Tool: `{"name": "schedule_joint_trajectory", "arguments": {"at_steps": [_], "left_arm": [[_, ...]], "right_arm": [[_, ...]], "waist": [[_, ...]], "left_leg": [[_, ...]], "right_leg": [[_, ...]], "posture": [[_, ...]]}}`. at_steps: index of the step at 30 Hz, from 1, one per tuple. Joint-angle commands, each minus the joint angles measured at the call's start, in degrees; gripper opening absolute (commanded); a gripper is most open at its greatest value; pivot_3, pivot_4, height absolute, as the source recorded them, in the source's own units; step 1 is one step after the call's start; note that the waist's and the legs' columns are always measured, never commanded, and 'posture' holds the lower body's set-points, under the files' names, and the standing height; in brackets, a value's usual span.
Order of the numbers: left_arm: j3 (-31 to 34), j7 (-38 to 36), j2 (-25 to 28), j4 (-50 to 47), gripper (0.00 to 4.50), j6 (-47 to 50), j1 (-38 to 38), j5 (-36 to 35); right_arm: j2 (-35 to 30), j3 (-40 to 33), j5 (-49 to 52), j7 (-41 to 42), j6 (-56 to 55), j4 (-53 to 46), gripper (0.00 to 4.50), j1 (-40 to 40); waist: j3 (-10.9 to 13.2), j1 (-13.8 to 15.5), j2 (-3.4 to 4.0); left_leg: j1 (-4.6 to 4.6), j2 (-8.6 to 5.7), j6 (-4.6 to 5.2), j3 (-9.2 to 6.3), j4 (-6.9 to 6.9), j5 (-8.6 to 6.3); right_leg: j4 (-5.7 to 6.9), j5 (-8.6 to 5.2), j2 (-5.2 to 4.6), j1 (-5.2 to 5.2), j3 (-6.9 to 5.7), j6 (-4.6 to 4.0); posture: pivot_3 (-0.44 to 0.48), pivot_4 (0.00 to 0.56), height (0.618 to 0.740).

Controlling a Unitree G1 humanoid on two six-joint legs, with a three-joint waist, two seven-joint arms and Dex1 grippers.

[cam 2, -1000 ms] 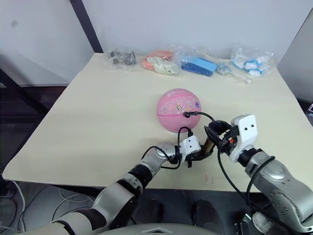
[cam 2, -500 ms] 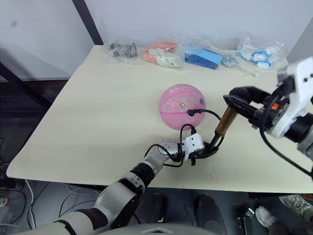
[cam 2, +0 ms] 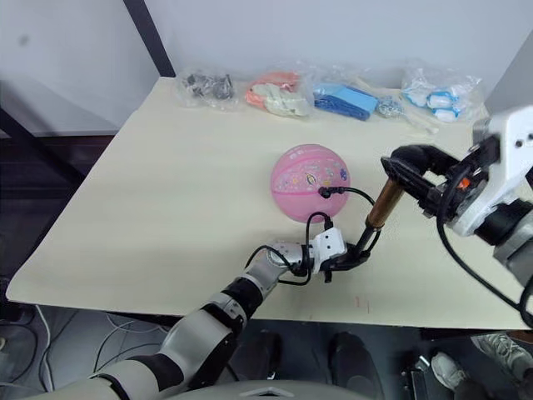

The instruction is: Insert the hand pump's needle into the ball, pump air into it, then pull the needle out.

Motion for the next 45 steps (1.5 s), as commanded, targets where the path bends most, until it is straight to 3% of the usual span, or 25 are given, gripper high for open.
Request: {"name": "schedule_joint_trajectory", "arguments": {"at_steps": [1,8,11,13,18,20,22,25,28,32,37,40,45], "left_arm": [[-1.3,-1.1,1.8,2.4,1.09,1.6,2.1,2.0],[-1.3,-0.8,1.9,2.1,1.09,1.7,2.4,2.0],[-1.2,-0.7,1.9,2.0,1.09,1.8,2.3,2.0],[-1.2,-0.7,1.9,2.0,1.09,1.9,2.3,2.0],[-1.1,-0.7,2.0,2.1,1.09,1.9,2.3,1.9],[-1.1,-0.8,2.1,2.1,1.09,1.9,2.3,2.0],[-1.1,-0.8,2.1,2.2,1.09,1.8,2.2,2.1],[-1.1,-0.6,1.8,2.7,1.09,1.7,1.9,2.2],[-1.1,-0.7,1.7,3.0,1.09,1.6,1.7,2.2],[-1.1,-0.7,1.6,3.5,1.09,1.5,1.5,2.2],[-1.1,-0.6,1.5,4.0,1.09,1.4,1.0,2.1],[-1.1,-0.5,1.5,4.2,1.09,1.3,1.0,2.1],[-1.2,-0.6,1.4,4.1,1.09,1.2,1.1,2.1]], "right_arm": [[3.0,13.7,-14.9,1.2,2.8,3.5,2.08,6.6],[16.1,31.4,-33.9,3.8,-0.6,14.2,2.08,8.6],[21.1,35.5,-39.6,6.2,-2.3,17.7,2.08,10.4],[23.2,35.8,-41.9,7.4,-2.7,18.3,2.08,11.6],[24.1,27.0,-40.2,8.3,-1.4,12.1,2.08,11.3],[22.2,22.3,-37.3,8.3,0.0,8.2,2.08,9.6],[19.6,15.3,-31.1,7.2,1.8,3.9,2.08,6.1],[10.9,2.2,-13.8,2.9,2.8,-0.1,2.08,-2.3],[2.4,-4.1,0.1,-3.3,3.4,0.6,2.08,-7.7],[-6.9,-7.6,13.4,-9.5,2.9,1.4,2.08,-11.1],[-15.3,-12.8,23.1,-12.9,2.6,4.4,2.08,-13.6],[-16.4,-13.4,24.3,-13.3,2.7,4.6,2.08,-13.0],[-11.8,-8.2,17.7,-12.1,3.4,0.1,2.08,-6.0]], "waist": [[-0.3,-0.1,-0.28],[-0.8,-0.3,-0.47],[-1.5,-0.3,-0.43],[-1.7,-0.4,-0.36],[-1.8,-0.5,-0.42],[-1.8,-0.5,-0.38],[-1.3,-0.3,0.13],[-0.2,-0.1,1.25],[0.1,0.0,1.54],[0.5,0.1,1.19],[0.7,0.0,1.05],[0.8,0.0,0.99],[0.8,0.0,0.89]], "left_leg": [[0.26,0.16,0.00,-0.02,-0.01,-0.01],[0.90,0.48,-0.01,-0.02,-0.12,-0.02],[1.22,0.56,-0.02,-0.09,-0.33,-0.03],[1.30,0.56,-0.02,-0.07,-0.48,-0.03],[1.35,0.65,-0.02,-0.15,-0.54,-0.03],[1.31,0.65,-0.02,-0.15,-0.54,-0.03],[1.21,0.53,-0.02,-0.11,-0.52,-0.03],[0.95,0.42,-0.02,-0.04,-0.39,-0.02],[0.09,0.22,-0.02,-0.03,-0.05,0.00],[-0.21,0.10,-0.01,0.03,-0.03,0.00],[-0.64,-0.03,-0.01,0.04,0.20,0.00],[-0.67,-0.07,0.00,0.09,0.32,0.00],[-0.72,-0.08,0.00,0.09,0.36,0.00]], "right_leg": [[-0.01,-0.07,0.06,0.30,-0.07,-0.08],[-0.02,-0.40,0.07,0.74,-0.10,-0.24],[0.04,-0.56,0.12,0.83,-0.19,-0.52],[0.04,-0.56,0.17,0.85,-0.17,-0.53],[0.05,-0.59,0.49,0.86,-0.22,-0.57],[0.04,-0.59,0.49,0.85,-0.21,-0.57],[0.04,-0.58,0.35,0.82,-0.18,-0.55],[0.05,-0.55,0.24,0.70,-0.18,-0.51],[0.06,-0.12,0.13,0.04,-0.19,-0.27],[0.02,-0.13,0.03,-0.15,-0.17,-0.21],[0.01,0.02,-0.09,-0.48,-0.01,0.04],[0.02,0.07,-0.19,-0.49,0.03,0.10],[0.01,0.08,-0.22,-0.49,0.03,0.12]], "posture": [[0.000,0.150,0.740],[0.000,0.150,0.740],[0.000,0.150,0.740],[0.000,0.150,0.740],[0.000,0.150,0.740],[0.000,0.150,0.740],[0.000,0.150,0.740],[0.000,0.150,0.740],[0.000,0.150,0.740],[0.000,0.150,0.740],[0.000,0.150,0.740],[0.000,0.150,0.740],[0.000,0.150,0.740]]}}
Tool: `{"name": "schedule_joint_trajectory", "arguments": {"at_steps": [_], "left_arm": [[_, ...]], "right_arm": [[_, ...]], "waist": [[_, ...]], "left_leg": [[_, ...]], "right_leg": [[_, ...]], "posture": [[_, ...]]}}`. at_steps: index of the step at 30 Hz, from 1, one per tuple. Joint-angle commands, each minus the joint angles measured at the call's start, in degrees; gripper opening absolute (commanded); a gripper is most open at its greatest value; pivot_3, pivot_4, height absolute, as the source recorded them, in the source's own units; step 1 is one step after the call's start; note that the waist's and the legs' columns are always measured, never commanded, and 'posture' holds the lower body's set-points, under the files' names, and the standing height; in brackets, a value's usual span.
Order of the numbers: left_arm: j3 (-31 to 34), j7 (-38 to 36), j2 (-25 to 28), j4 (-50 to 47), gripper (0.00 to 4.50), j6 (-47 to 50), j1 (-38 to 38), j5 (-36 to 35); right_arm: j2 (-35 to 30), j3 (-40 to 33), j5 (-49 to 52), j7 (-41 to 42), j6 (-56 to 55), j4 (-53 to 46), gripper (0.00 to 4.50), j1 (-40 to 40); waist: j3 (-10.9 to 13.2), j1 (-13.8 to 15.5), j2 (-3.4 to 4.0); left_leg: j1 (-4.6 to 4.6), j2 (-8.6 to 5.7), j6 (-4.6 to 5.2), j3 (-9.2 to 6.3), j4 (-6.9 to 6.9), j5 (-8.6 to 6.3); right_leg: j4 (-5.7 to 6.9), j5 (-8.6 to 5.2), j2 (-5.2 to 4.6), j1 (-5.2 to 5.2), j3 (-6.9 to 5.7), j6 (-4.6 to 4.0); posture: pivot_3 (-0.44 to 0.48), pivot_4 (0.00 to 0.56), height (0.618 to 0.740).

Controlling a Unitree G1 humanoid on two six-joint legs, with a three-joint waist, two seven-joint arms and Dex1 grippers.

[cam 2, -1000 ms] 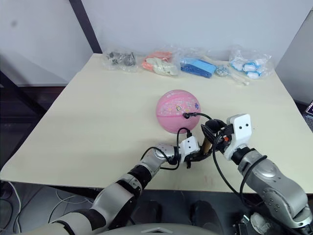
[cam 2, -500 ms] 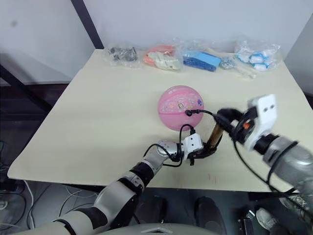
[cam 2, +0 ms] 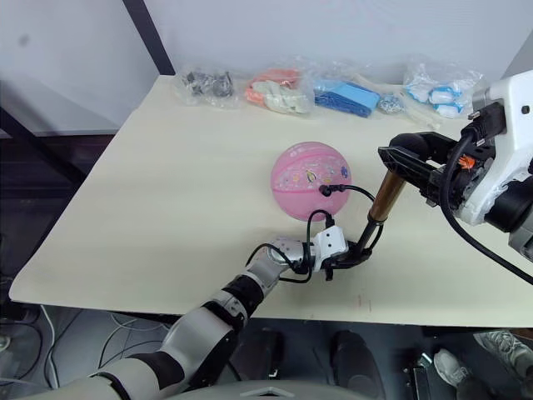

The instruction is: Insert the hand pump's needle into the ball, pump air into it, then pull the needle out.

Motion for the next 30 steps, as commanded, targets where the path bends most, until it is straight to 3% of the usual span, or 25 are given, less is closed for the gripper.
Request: {"name": "schedule_joint_trajectory", "arguments": {"at_steps": [1,7,10,16,19,21,30], "left_arm": [[-1.2,-0.2,1.9,4.2,1.09,2.2,2.3,2.3],[-1.1,0.0,2.0,4.1,1.09,2.2,2.5,2.3],[-1.0,0.2,2.1,4.3,1.09,2.2,2.5,2.5],[-0.9,0.3,2.0,4.3,1.09,2.3,2.6,2.7],[-0.9,0.3,2.0,4.1,1.09,2.4,2.6,2.6],[-0.8,0.4,2.0,3.8,1.09,2.4,2.8,2.5],[-0.7,0.3,2.2,3.5,1.09,2.3,3.2,2.6]], "right_arm": [[3.9,1.9,-7.8,0.1,-1.4,-2.9,2.08,4.2],[12.9,17.7,-31.3,6.8,-1.5,-1.4,2.08,17.5],[18.4,25.7,-39.0,8.9,-3.2,1.8,2.08,17.6],[30.5,39.9,-53.3,14.3,-4.1,13.1,2.08,16.2],[34.8,42.1,-58.6,16.9,-4.3,19.1,2.08,17.4],[35.8,42.1,-61.1,18.2,-3.9,20.3,2.08,18.1],[33.6,30.0,-57.3,20.2,-0.9,10.1,2.08,16.8]], "waist": [[-0.1,0.0,-0.10],[-0.9,-0.1,-0.86],[-1.2,-0.2,-1.19],[-1.9,-0.2,-1.37],[-2.3,-0.3,-1.26],[-2.7,-0.3,-1.60],[-2.6,-0.2,-1.39]], "left_leg": [[0.02,0.00,0.00,-0.01,0.00,0.00],[0.35,0.08,0.00,-0.07,-0.01,0.00],[1.12,0.30,-0.01,-0.02,-0.27,-0.03],[1.70,0.60,-0.01,-0.11,-0.48,-0.02],[1.87,0.61,-0.01,-0.10,-0.65,-0.02],[2.03,0.67,-0.01,-0.10,-0.79,-0.03],[2.02,0.76,-0.03,-0.42,-0.86,-0.03]], "right_leg": [[0.01,0.00,0.01,0.01,0.00,0.01],[0.04,0.00,0.15,0.28,-0.02,0.00],[-0.10,-0.35,0.18,1.12,-0.06,-0.06],[-0.07,-0.40,0.25,1.25,-0.10,-0.46],[-0.04,-0.46,0.28,1.28,-0.13,-0.55],[-0.02,-0.55,0.38,1.37,-0.16,-0.70],[-0.03,-0.62,0.38,1.43,-0.27,-0.80]], "posture": [[0.000,0.150,0.740],[0.000,0.150,0.740],[0.000,0.150,0.740],[0.000,0.150,0.740],[0.000,0.150,0.740],[0.000,0.150,0.740],[0.000,0.150,0.740]]}}
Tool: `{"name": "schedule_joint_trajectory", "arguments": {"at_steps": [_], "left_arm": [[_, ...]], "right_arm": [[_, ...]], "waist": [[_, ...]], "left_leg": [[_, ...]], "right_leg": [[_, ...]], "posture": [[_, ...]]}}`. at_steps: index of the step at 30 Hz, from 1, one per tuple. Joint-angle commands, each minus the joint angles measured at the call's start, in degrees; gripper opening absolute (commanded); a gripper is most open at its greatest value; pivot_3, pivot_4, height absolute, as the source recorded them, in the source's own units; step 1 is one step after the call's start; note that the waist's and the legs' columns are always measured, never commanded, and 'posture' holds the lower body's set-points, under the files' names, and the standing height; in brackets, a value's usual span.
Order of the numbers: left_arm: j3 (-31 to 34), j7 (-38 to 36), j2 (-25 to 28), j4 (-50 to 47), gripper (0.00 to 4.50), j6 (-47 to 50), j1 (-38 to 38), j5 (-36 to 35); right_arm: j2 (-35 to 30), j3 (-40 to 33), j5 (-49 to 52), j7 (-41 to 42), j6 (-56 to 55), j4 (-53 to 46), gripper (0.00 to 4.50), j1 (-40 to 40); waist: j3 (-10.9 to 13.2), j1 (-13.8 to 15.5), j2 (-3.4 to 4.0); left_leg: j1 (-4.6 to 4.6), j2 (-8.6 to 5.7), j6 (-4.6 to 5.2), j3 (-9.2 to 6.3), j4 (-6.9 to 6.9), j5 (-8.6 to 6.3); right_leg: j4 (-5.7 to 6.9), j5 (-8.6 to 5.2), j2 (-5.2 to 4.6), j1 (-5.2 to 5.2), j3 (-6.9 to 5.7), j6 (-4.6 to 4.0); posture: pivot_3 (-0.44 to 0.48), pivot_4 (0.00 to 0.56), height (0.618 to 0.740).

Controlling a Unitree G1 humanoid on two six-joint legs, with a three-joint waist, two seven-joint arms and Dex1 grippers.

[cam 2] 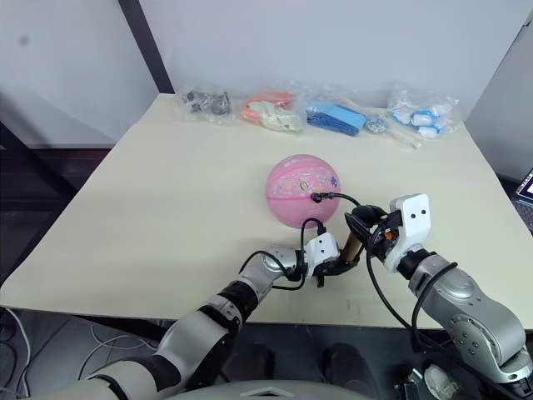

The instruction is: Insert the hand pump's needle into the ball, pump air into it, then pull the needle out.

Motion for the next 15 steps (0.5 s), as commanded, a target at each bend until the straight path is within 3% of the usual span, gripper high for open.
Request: {"name": "schedule_joint_trajectory", "arguments": {"at_steps": [1,3,9,15], "left_arm": [[-1.1,-1.2,0.8,1.5,1.09,1.1,1.5,1.4],[-1.1,-1.3,0.7,1.3,1.09,1.0,1.4,1.4],[-0.7,-2.7,0.3,0.6,1.09,1.8,1.6,0.5],[1.9,-5.0,1.2,-7.1,3.93,3.3,3.3,-3.6]], "right_arm": [[-2.3,-1.6,0.8,-1.3,9.2,3.6,2.08,2.7],[-2.8,-3.5,2.4,-1.5,10.1,2.3,2.08,1.7],[-3.1,-4.0,2.0,-1.1,12.1,2.1,2.08,0.4],[-3.0,-2.9,0.8,-0.9,12.8,1.9,2.08,-0.1]], "waist": [[0.1,0.1,0.10],[0.4,0.2,0.53],[0.9,0.2,0.65],[1.2,0.2,0.90]], "left_leg": [[-0.05,-0.05,0.00,0.02,0.00,0.00],[-0.10,-0.19,0.00,0.06,0.00,0.00],[-0.17,-0.31,0.00,0.11,0.00,0.00],[-0.33,-0.40,0.00,0.15,0.00,0.00]], "right_leg": [[0.00,0.01,-0.02,-0.02,-0.06,0.01],[0.00,0.01,-0.09,-0.03,-0.18,0.02],[0.00,-0.08,-0.07,-0.04,-0.19,0.19],[-0.01,-0.09,-0.14,-0.17,-0.16,0.26]], "posture": [[0.000,0.150,0.740],[0.000,0.150,0.740],[0.000,0.150,0.740],[0.000,0.150,0.740]]}}
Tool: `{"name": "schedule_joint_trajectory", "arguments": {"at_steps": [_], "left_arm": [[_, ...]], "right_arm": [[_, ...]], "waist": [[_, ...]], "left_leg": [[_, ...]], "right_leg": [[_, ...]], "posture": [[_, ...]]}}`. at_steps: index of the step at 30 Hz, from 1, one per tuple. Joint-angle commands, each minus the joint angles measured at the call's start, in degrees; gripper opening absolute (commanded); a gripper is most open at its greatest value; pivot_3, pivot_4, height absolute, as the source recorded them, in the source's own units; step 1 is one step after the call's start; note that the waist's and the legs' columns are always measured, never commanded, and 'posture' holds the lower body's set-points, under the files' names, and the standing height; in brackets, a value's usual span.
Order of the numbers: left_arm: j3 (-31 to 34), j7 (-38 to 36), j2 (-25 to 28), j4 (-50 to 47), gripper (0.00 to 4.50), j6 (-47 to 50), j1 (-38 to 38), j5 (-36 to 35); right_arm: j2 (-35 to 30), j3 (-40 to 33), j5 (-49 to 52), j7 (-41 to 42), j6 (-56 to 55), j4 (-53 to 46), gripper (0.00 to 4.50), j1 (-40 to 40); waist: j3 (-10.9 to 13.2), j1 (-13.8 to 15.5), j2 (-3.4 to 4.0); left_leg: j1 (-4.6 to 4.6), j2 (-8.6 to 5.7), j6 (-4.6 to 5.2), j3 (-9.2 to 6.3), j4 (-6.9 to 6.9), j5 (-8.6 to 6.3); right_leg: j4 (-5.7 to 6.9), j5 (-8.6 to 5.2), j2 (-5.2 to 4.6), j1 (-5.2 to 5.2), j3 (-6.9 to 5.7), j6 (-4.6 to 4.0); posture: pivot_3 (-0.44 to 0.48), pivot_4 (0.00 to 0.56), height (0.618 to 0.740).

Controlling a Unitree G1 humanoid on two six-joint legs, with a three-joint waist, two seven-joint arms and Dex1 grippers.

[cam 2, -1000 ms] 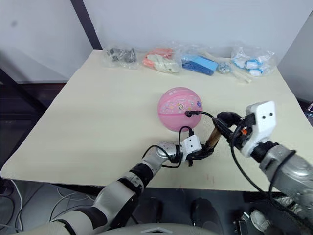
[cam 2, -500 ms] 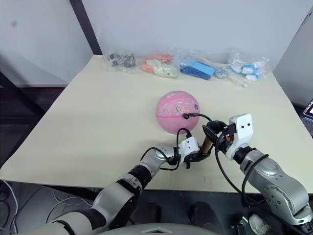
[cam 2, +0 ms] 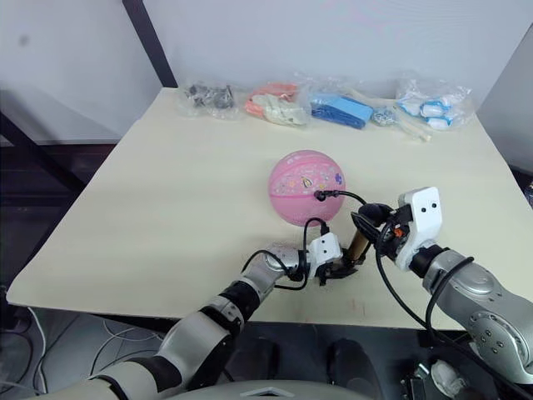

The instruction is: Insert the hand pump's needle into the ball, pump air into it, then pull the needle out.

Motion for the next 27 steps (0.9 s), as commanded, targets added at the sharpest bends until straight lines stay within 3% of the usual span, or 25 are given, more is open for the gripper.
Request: {"name": "schedule_joint_trajectory", "arguments": {"at_steps": [1,12,19,27], "left_arm": [[2.0,-1.4,1.9,-5.4,4.32,3.0,2.0,-2.5],[5.4,-15.6,12.8,-39.7,4.44,24.6,10.3,-17.9],[6.8,-18.1,18.3,-50.4,4.44,32.3,12.2,-23.6],[14.7,-21.4,29.5,-62.0,4.44,40.1,16.7,-34.3]], "right_arm": [[-0.8,2.2,-3.0,-1.1,5.8,4.1,2.08,2.1],[-1.7,1.6,-3.1,-0.5,6.9,3.4,2.08,-0.2],[-2.9,0.2,-2.2,0.3,8.4,2.4,2.08,-1.5],[-6.2,-2.4,-0.1,3.0,9.7,-0.5,2.08,-3.4]], "waist": [[0.2,0.0,-0.05],[0.7,0.1,0.53],[0.9,0.1,0.71],[1.4,0.1,1.09]], "left_leg": [[-0.02,0.00,0.00,-0.01,0.01,0.00],[-0.68,-0.05,-0.03,-0.20,0.27,0.02],[-0.81,-0.31,-0.07,-0.37,0.33,0.04],[-0.90,-0.33,-0.10,-0.55,0.31,0.06]], "right_leg": [[0.00,0.00,-0.01,-0.01,-0.01,0.00],[0.00,0.06,-0.09,-0.43,-0.18,-0.06],[0.00,0.13,-0.30,-0.48,-0.32,-0.16],[0.00,0.04,-0.31,-0.53,-0.44,-0.04]], "posture": [[0.000,0.150,0.740],[0.000,0.150,0.740],[0.000,0.150,0.740],[0.000,0.150,0.740]]}}
